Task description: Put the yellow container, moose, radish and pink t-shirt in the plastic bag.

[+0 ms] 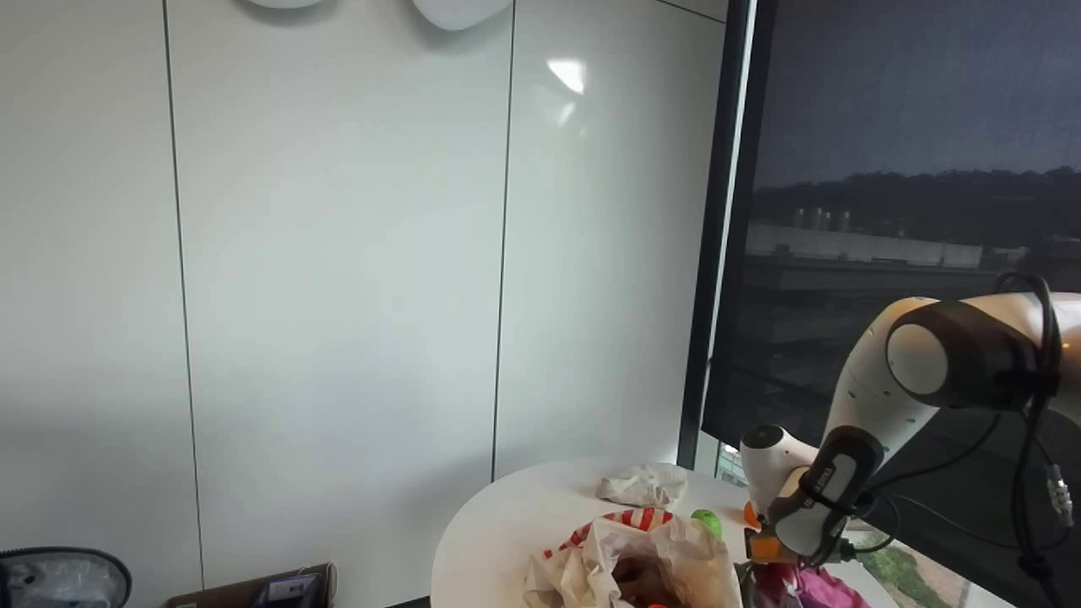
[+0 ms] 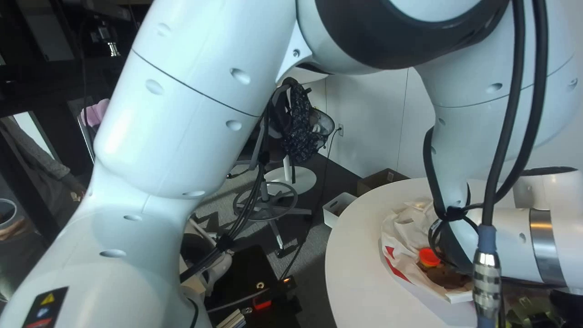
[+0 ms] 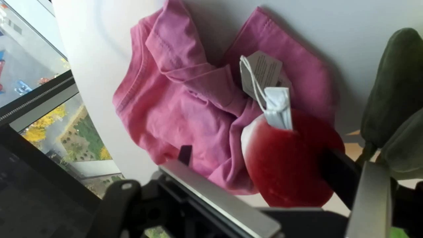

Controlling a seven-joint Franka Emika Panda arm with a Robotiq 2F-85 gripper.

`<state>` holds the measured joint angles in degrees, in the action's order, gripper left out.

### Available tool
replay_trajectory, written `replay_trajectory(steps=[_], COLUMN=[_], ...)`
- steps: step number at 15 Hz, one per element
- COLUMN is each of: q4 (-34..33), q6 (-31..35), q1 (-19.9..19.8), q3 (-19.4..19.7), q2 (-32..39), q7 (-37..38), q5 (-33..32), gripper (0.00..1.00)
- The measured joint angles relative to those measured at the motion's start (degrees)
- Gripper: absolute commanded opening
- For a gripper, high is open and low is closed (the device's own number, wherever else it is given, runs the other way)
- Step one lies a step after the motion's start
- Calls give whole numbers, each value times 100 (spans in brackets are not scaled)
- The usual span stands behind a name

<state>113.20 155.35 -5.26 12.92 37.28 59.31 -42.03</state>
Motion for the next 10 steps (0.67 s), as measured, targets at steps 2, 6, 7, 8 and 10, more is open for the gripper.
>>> replay_trajectory(steps=[2, 6, 7, 8, 10], q4=[-118, -262, -305, -357, -449], q6=[170, 502, 537, 549, 550], q1=[-260, -601, -657, -690, -706], q3=[-144, -366, -413, -446, -474], q2=[155, 455, 536, 606, 708], q7=[-712, -2211, -2554, -2846, -3321], q5=[774, 2482, 2856, 3184, 3727], gripper=[100, 75, 72, 66, 49])
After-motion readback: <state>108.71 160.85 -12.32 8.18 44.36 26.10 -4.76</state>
